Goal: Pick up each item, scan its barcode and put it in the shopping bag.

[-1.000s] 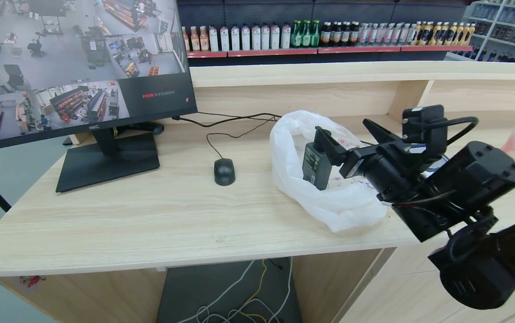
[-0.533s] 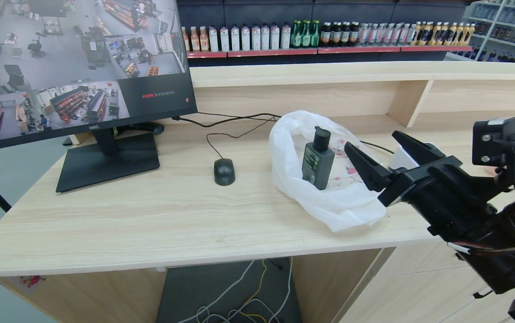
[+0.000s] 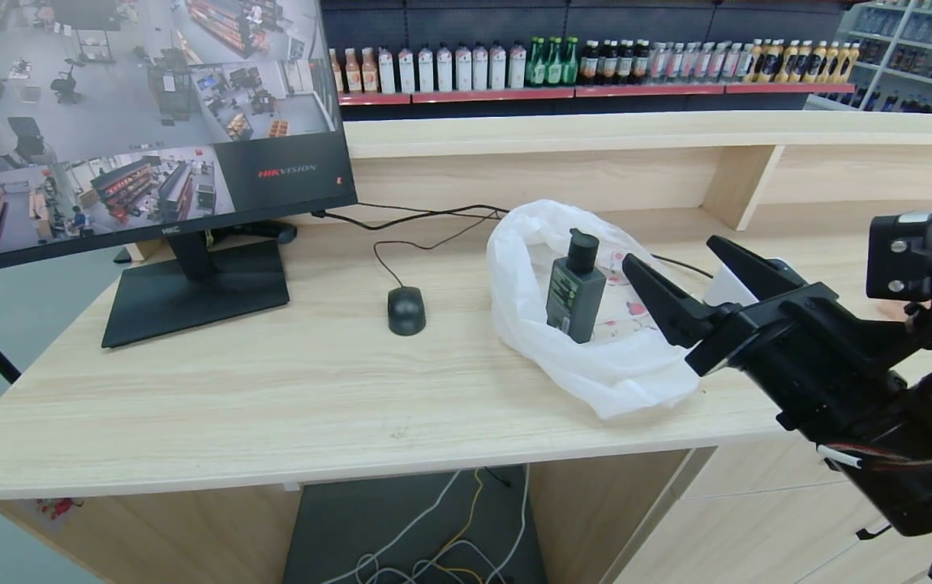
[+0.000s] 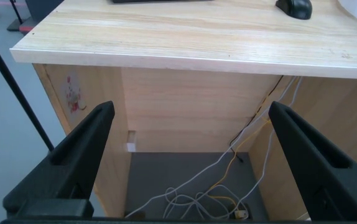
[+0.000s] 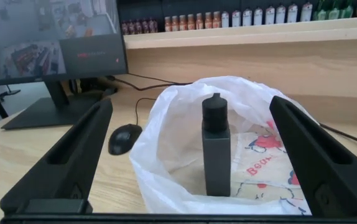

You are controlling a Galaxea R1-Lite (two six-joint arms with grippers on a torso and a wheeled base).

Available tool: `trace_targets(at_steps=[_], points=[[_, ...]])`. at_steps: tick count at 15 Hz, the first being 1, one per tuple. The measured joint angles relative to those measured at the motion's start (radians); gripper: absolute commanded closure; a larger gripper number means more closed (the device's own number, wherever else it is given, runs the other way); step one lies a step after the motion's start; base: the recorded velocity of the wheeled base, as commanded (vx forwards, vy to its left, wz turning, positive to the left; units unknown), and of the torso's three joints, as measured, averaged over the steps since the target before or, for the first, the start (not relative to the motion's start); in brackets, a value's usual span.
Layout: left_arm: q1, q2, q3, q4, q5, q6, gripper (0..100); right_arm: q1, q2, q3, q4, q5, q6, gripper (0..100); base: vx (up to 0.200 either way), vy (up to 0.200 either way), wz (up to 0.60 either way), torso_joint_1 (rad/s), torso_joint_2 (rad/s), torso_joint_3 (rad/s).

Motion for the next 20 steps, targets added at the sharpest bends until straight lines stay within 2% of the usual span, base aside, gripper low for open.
trace_targets(at_steps=[16, 20], points=[[0.0, 0.0, 0.0, 0.0, 0.0, -0.001, 0, -0.006, 0.07, -0.027, 0.0, 0.0, 0.007, 0, 0.0, 0.0, 0.0, 0.0, 0.0, 0.0], [-0.001, 0.0, 0.0, 0.0, 0.0, -0.001, 0, -0.005, 0.078, -0.029, -0.001, 0.0, 0.007, 0, 0.0, -0.2, 0.0, 0.0, 0.0, 0.005]])
